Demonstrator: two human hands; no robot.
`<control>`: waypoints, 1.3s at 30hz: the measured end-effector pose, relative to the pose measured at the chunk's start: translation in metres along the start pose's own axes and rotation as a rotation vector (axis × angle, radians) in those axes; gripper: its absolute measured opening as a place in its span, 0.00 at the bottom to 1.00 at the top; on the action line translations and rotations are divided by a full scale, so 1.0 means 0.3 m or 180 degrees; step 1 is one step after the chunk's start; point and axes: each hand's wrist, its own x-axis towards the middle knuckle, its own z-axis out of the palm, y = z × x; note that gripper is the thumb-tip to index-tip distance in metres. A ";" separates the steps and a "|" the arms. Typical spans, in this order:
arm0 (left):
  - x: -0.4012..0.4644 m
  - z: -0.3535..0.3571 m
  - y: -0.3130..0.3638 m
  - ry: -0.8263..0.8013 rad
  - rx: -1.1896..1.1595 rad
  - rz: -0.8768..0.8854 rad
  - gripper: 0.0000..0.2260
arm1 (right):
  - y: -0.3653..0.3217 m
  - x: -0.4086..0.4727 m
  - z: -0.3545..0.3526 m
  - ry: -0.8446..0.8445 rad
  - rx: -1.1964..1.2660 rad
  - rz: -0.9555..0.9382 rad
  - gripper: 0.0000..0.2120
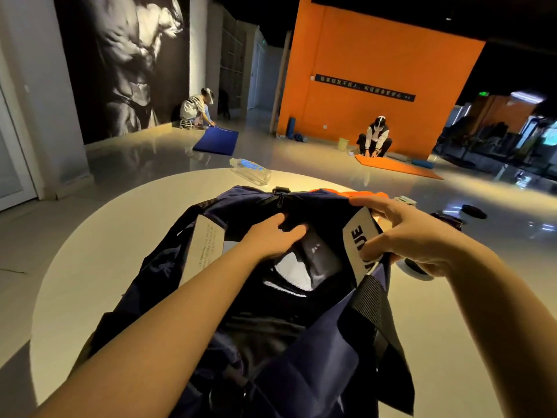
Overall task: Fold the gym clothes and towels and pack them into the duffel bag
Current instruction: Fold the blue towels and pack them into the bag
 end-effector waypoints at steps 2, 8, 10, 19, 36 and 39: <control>-0.037 0.013 -0.044 0.0051 0.0111 0.0101 0.31 | 0.012 0.001 -0.006 -0.0027 0.0030 -0.0009 0.39; -0.039 0.004 -0.046 -0.0356 0.0228 0.0603 0.29 | 0.013 0.012 0.008 -0.0061 0.0093 -0.0135 0.39; -0.015 0.002 -0.027 -0.0442 0.0315 0.0374 0.21 | 0.015 0.007 0.009 -0.0040 0.0108 -0.0152 0.39; -0.081 0.115 0.003 0.1325 0.2658 0.1385 0.15 | 0.021 0.014 0.001 0.0015 0.0117 -0.0168 0.39; 0.024 0.225 0.086 -0.0918 0.2903 0.0437 0.19 | 0.044 0.026 -0.046 0.0330 0.0534 -0.0264 0.37; 0.060 0.243 0.067 -0.1312 0.2736 0.0193 0.20 | 0.058 0.035 -0.090 0.0339 0.0868 -0.0093 0.35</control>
